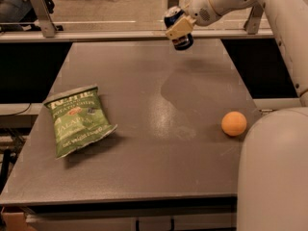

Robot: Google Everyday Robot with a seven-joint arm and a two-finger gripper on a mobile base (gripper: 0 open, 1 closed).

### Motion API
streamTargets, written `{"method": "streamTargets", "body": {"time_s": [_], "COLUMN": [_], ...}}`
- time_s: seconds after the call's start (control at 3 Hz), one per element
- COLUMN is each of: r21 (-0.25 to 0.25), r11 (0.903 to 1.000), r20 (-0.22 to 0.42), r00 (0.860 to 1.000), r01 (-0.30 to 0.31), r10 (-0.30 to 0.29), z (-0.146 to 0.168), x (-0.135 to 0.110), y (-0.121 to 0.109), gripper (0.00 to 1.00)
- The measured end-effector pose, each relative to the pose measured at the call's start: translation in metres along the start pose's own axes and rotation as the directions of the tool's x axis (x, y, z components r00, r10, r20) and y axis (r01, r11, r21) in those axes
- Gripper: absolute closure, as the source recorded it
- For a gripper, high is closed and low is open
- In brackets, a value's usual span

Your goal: Knock pepsi can over

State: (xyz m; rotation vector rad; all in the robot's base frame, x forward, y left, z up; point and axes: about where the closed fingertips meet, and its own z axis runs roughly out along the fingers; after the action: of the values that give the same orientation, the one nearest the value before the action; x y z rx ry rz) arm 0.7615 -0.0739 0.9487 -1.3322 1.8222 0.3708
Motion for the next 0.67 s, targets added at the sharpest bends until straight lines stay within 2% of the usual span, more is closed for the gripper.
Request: {"method": "streamTargets", "body": {"time_s": [0.33, 0.67], "r21": [-0.096, -0.175], "r11": [0.9948, 0.9834], "r20": [-0.171, -0.328], "r00": [0.984, 0.939], "r01": [0.034, 0.049], "r10": [-0.050, -0.105], "z": [-0.018, -0.033], "x": [0.039, 0.076], "y": [0.027, 0.047], "gripper": [1.00, 1.00]}}
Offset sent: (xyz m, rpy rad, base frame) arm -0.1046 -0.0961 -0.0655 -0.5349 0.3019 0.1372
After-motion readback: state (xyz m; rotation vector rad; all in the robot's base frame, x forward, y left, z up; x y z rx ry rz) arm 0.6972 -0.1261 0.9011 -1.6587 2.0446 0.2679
